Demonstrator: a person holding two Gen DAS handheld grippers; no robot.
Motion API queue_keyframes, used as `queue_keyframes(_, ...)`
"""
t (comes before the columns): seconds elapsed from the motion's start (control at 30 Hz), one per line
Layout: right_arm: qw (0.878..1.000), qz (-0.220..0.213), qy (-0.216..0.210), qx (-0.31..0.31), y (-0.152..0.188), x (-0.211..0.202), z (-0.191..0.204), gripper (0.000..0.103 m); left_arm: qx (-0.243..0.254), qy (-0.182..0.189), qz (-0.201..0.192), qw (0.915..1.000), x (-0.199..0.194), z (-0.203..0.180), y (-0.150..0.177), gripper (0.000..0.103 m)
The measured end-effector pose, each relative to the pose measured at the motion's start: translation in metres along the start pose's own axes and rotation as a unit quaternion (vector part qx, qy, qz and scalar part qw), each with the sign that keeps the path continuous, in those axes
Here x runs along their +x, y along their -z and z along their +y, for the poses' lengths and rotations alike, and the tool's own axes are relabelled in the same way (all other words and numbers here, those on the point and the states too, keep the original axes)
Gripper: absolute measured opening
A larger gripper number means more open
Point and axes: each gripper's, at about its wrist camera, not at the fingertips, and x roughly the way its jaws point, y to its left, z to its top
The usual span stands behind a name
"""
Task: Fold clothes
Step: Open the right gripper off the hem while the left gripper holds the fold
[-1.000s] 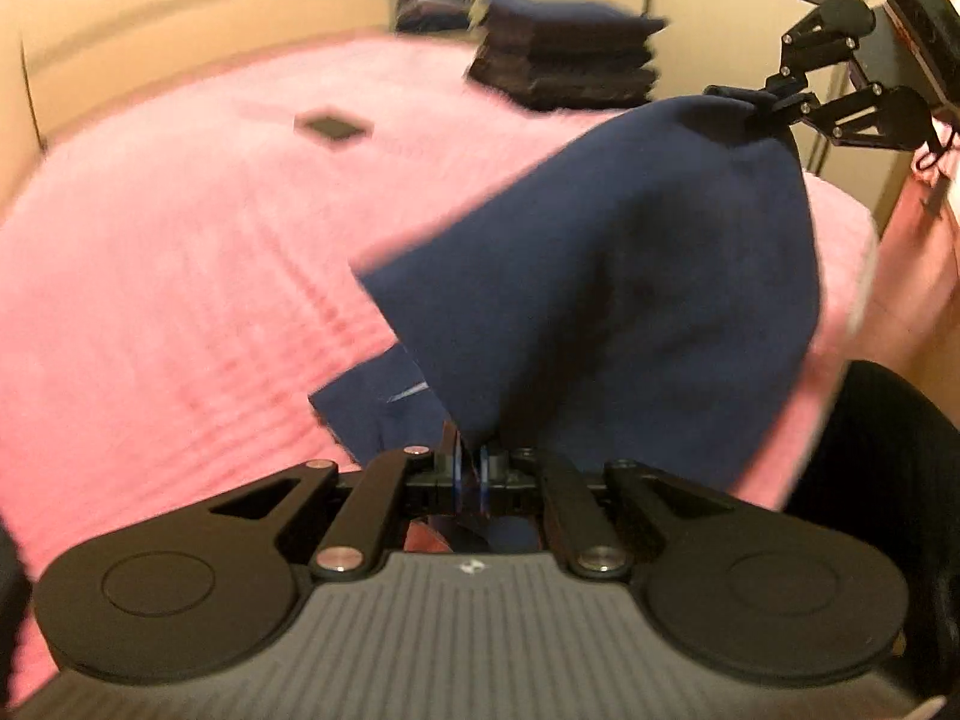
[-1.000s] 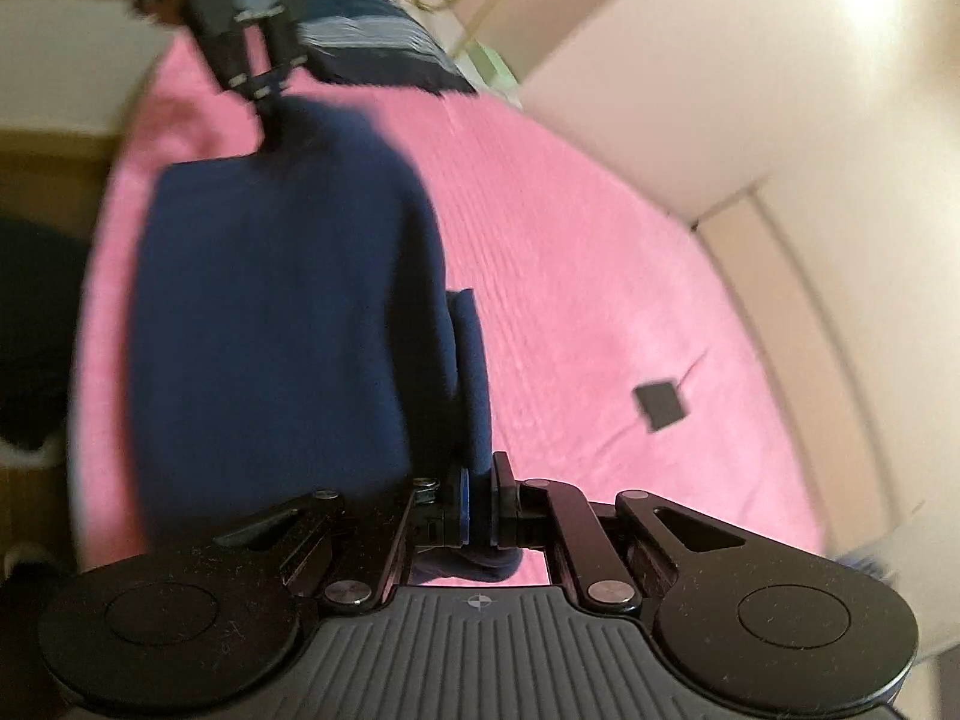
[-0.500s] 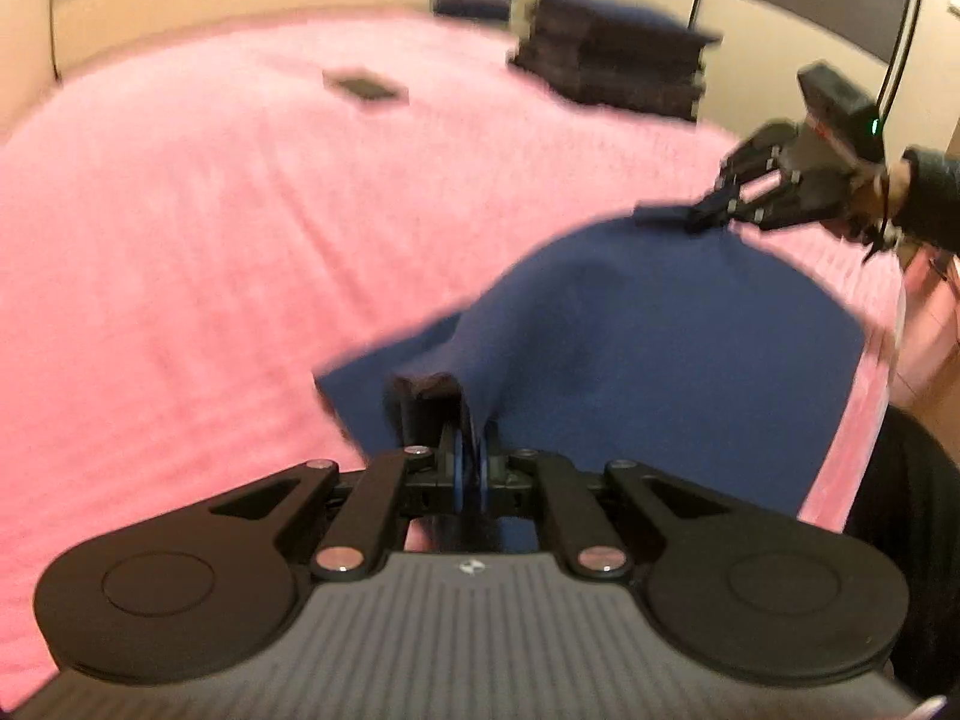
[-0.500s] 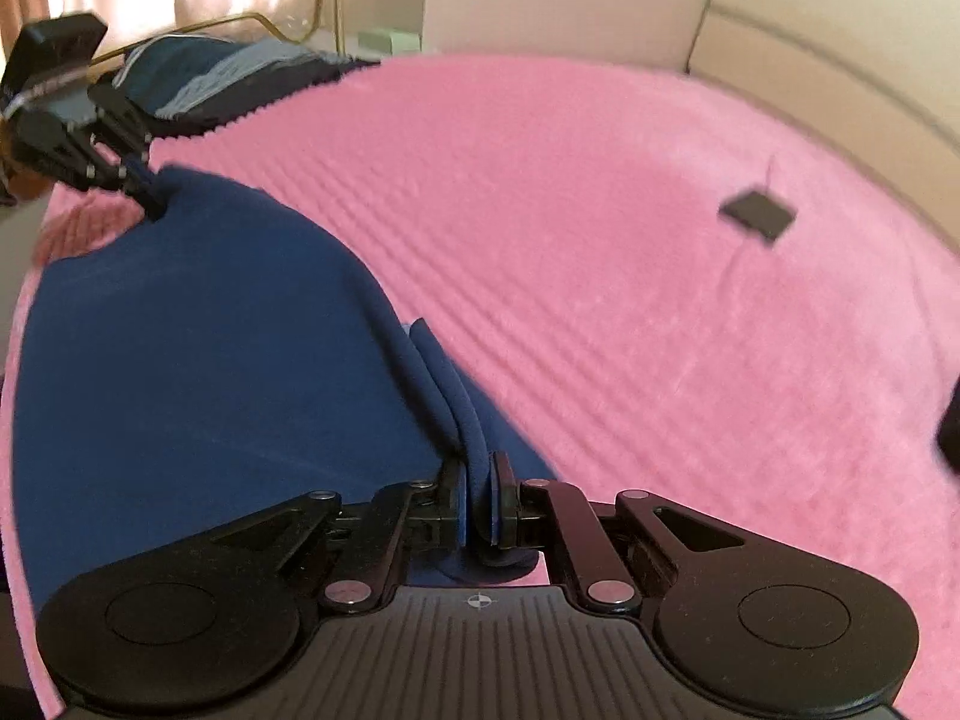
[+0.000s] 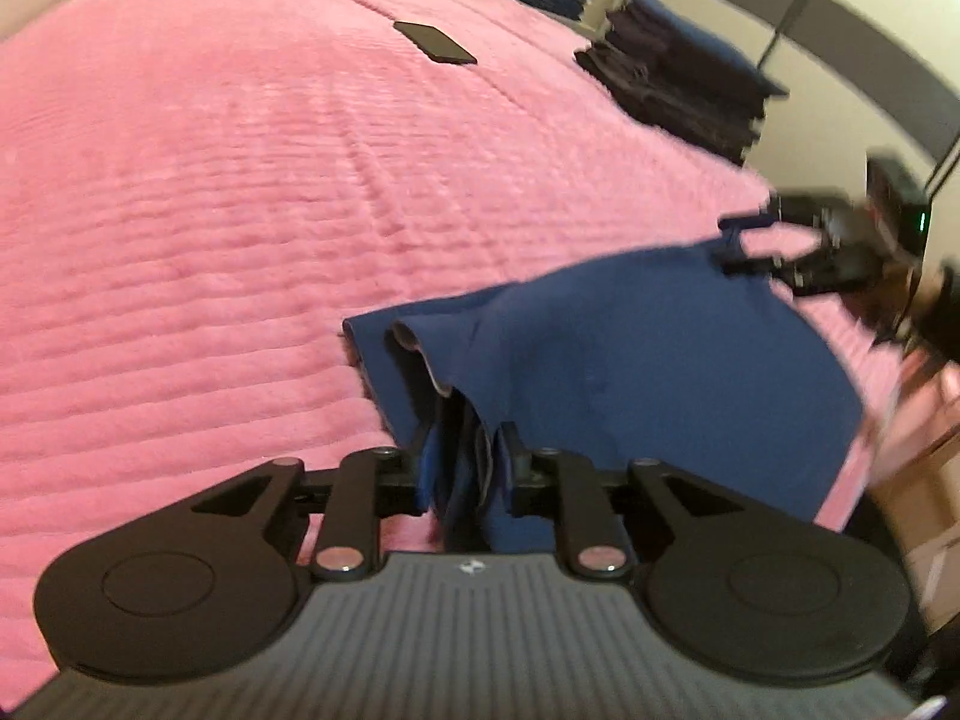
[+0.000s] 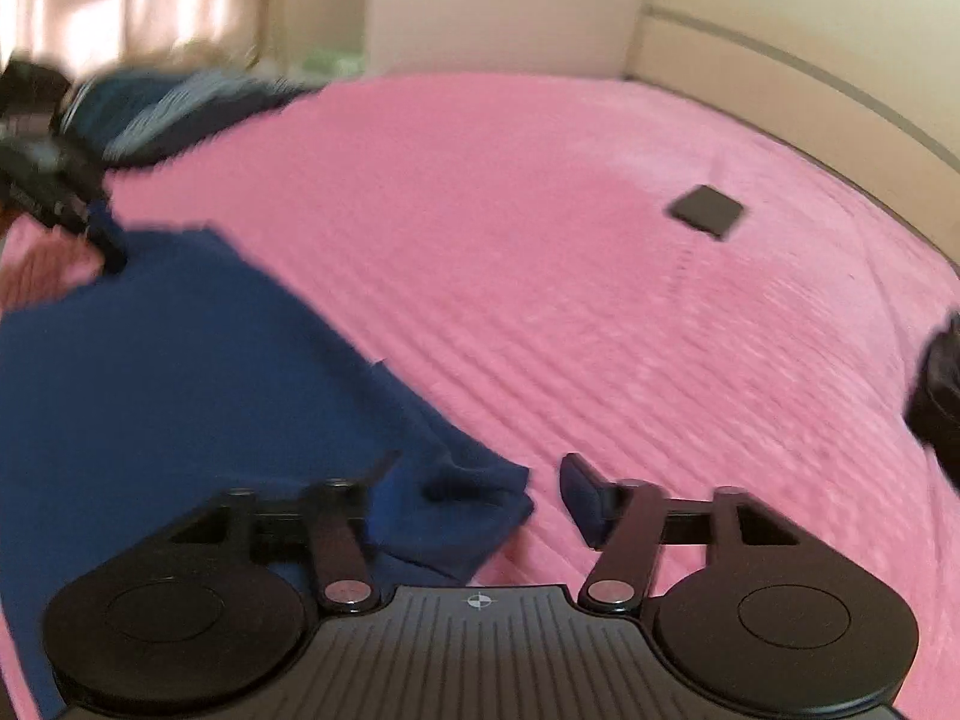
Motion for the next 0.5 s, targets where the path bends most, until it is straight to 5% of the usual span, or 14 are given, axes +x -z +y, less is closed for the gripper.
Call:
queue_keyframes(0.23, 0.984, -0.036, -0.036, 0.17, 0.02, -0.027, -0.018, 0.06, -0.079, 0.028, -0.021, 0.9962, 0.004, 0.019, -0.01, 0.026)
queue_keyframes(0.5, 0.979, -0.026, -0.046, 0.194, 0.019, -0.03, -0.017, 0.06, -0.078, -0.01, -0.035, 0.9963, -0.009, 0.023, -0.017, 0.032)
